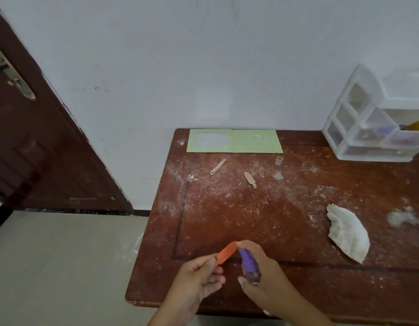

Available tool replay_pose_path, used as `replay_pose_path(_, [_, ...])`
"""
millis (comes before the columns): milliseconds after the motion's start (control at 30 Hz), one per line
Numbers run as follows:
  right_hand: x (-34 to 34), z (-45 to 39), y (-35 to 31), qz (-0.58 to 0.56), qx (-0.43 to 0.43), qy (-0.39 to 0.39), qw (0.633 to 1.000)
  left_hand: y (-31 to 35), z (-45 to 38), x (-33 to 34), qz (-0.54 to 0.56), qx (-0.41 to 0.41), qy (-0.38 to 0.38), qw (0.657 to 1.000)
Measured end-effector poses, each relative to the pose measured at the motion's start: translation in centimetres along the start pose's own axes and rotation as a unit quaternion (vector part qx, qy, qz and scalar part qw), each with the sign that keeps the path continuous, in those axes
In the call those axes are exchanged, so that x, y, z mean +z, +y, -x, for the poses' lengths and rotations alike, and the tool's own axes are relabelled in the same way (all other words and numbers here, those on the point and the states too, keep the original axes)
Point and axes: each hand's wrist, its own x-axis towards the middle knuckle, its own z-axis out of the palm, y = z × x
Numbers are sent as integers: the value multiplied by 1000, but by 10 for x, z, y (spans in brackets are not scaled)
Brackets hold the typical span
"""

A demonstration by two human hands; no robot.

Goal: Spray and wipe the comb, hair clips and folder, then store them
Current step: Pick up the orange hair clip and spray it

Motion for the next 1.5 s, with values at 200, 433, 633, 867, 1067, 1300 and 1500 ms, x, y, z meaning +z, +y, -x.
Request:
replay_pose_path(200, [0,-2,-1,34,0,50,998,2,4,5,-56,69,50,995])
replay_pose_path(433, [14,-1,-4,115,-32,41,992,0,9,8,-132,173,96,971])
replay_pose_path(633, [18,-3,-4,106,-29,48,993,-4,8,4,-155,196,120,961])
replay_pose_path(867, [21,-6,-7,98,-47,21,994,-5,9,2,-150,192,113,963])
replay_pose_path(1067, [20,-11,0,65,-18,67,995,-3,9,-1,-151,201,122,960])
replay_pose_path(1300, [14,-13,4,55,3,98,994,-2,9,-3,-109,192,123,968])
replay_pose_path(1500, [10,-10,9,29,-25,114,993,0,6,0,-82,186,136,970])
